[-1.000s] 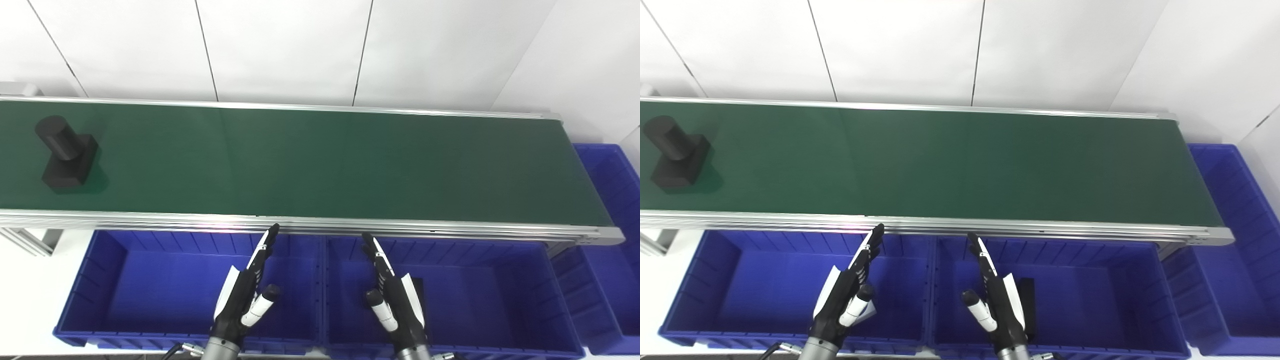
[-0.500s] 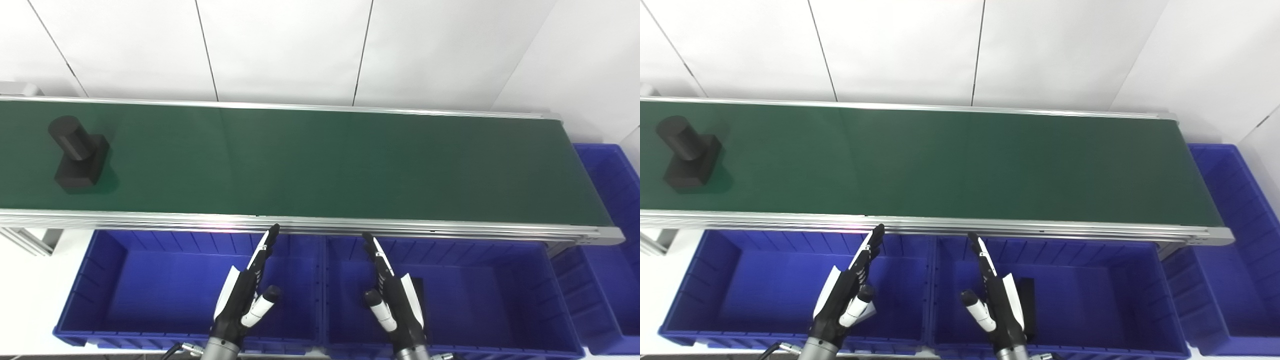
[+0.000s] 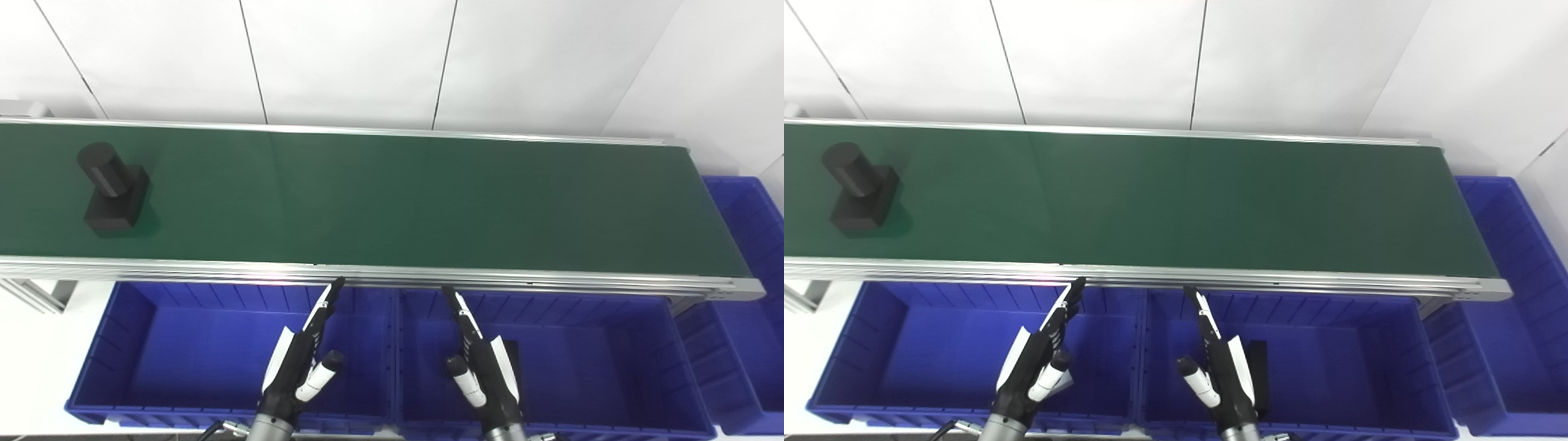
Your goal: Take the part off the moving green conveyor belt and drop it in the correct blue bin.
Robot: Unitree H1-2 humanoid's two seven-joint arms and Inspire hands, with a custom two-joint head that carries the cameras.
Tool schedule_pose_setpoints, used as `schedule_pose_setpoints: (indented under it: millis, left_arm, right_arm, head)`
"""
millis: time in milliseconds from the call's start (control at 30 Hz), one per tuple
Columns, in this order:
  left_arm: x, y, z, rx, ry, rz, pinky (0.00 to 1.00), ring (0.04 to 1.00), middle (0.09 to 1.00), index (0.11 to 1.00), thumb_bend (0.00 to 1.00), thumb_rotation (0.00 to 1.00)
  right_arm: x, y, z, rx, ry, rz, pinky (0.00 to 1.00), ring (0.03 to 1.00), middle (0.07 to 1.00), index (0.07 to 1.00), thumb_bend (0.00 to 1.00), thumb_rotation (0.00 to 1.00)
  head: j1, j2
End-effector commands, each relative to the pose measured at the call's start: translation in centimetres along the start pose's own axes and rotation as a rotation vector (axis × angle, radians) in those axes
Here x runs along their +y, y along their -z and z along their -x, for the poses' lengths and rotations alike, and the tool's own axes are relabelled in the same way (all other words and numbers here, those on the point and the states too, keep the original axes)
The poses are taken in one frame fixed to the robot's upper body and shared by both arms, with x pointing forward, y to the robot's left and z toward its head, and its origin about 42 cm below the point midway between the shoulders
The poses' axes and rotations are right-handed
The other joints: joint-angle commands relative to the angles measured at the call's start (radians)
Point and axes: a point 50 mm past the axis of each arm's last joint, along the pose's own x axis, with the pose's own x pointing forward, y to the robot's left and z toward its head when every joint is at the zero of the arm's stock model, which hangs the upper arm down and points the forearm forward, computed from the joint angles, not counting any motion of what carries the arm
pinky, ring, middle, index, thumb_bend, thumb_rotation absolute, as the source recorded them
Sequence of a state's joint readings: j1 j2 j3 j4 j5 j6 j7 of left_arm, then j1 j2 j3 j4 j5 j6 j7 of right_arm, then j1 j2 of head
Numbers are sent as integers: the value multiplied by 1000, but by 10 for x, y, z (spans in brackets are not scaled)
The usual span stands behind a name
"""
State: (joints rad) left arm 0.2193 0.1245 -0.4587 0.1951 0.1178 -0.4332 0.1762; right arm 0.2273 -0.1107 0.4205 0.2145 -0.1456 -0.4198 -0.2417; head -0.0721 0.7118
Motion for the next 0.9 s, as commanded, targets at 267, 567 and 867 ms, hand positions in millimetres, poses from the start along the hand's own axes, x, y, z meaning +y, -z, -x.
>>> schedule_pose_setpoints:
  millis: [267, 567, 867]
  left_arm:
    - [3, -8, -7, -63, -13, -1, 983, 993, 995, 966, 863, 986]
    - [4, -6, -7, -59, -12, -5, 973, 994, 998, 969, 858, 985]
    - [5, -5, -7, -51, -13, 6, 973, 997, 998, 964, 860, 972]
  right_arm:
    - [0, -8, -7, -71, 9, -20, 1000, 992, 996, 967, 825, 1000]
    - [1, -8, -7, -71, 7, -14, 1000, 998, 997, 971, 810, 1000]
    - [1, -7, -7, -67, 4, -18, 1000, 999, 998, 972, 834, 1000]
  head:
    - [1, -1]
    - [0, -3]
    - [-1, -4]
